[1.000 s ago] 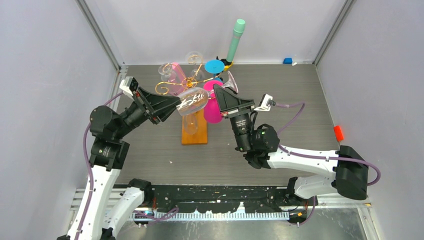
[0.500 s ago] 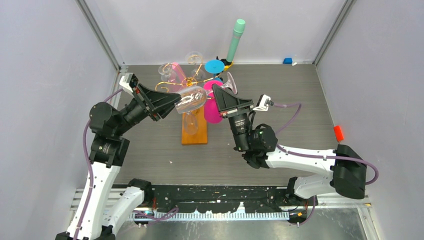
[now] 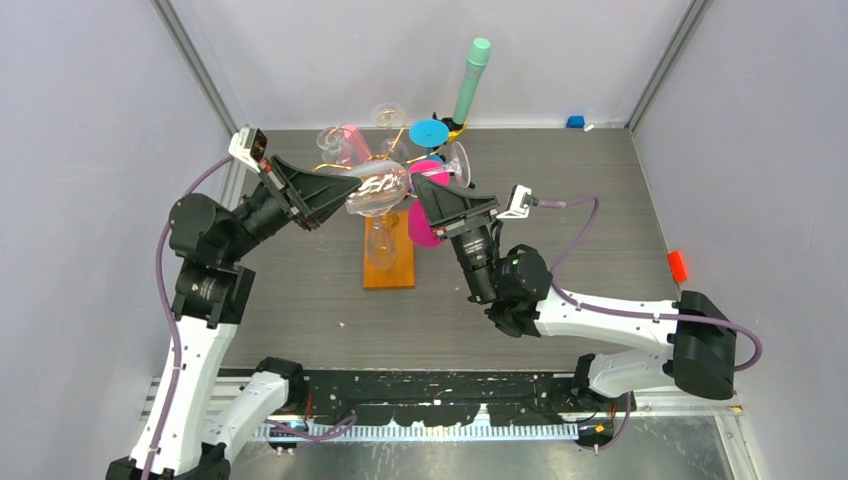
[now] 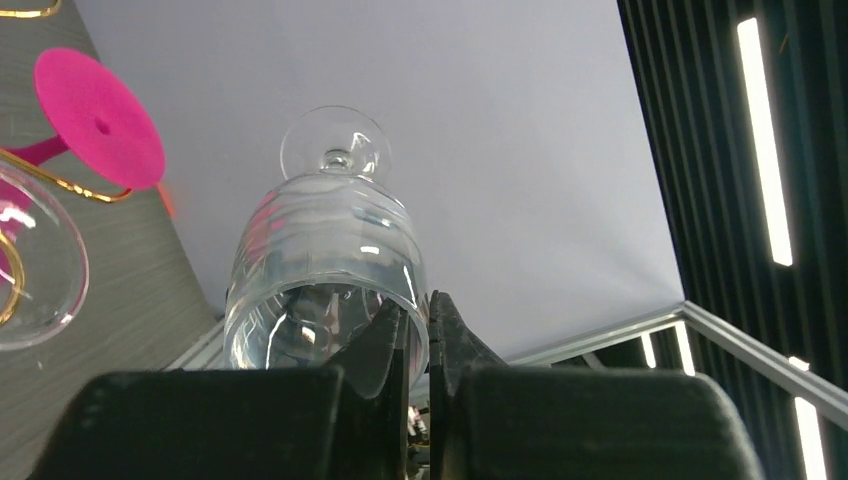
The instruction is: Take the wine glass off the wine glass rack
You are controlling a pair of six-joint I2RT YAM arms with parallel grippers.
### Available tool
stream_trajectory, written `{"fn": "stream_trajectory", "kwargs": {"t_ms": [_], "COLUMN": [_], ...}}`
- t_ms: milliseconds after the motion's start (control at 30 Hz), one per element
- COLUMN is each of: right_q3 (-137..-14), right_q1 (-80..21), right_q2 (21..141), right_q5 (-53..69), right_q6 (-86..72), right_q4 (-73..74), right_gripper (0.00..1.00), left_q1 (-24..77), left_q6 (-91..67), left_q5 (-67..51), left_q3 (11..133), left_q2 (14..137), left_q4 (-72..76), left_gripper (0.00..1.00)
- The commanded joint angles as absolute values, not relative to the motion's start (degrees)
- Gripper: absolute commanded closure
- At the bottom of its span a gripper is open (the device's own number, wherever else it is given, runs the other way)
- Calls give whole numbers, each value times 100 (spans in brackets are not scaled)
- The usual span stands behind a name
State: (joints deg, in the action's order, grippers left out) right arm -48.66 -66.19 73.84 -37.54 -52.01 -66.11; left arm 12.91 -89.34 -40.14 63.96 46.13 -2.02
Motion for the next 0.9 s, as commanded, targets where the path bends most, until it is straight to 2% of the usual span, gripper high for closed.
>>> {"fn": "stream_trajectory", "kwargs": {"t_ms": [0,33,167,300,433,500,667,867], "right_q3": [-5038,-4995,-4852,-4615,-4321,-4269,-4681,-4879], "right_q1": [-6680,-6678,-6675,-6678,-6684,-6686,-6675,-6680], "right_q2": [7068,6970,6619,6182,5477,5022,3853,3005], "right_q5": [-3574,-3587,-3623,-3499,-3362,-3483,-4251,-5258], "right_q6": [-4781,-4673,-4419,-4062,-3501,-3223,-2940,-3104], "right_q4": [-6083,-6049,-5853,-5654,-4941,-4187,-1168,1120], "right_gripper": [47,41,31,29,29,31,39,42], "left_q1": [1310,1310,1322,1519,2118,2557,3199,4220], "left_q6": [-8286,-8223,-8024,-7813,-7219,-6821,-5878,-4516], "left_q5": [-4184,-4225,-4308,-4306,-4019,-3795,-3231,-2218], "left_q3": [7019,7118,7395,7648,8067,8364,9158,10674], "left_q2": [4822,4871,5083,5379,5870,6256,7077,8353], "left_q4": [143,149,149,146,-237,-512,-1202,-2802], "left_gripper": [100,100,100,100,100,100,100,100]}}
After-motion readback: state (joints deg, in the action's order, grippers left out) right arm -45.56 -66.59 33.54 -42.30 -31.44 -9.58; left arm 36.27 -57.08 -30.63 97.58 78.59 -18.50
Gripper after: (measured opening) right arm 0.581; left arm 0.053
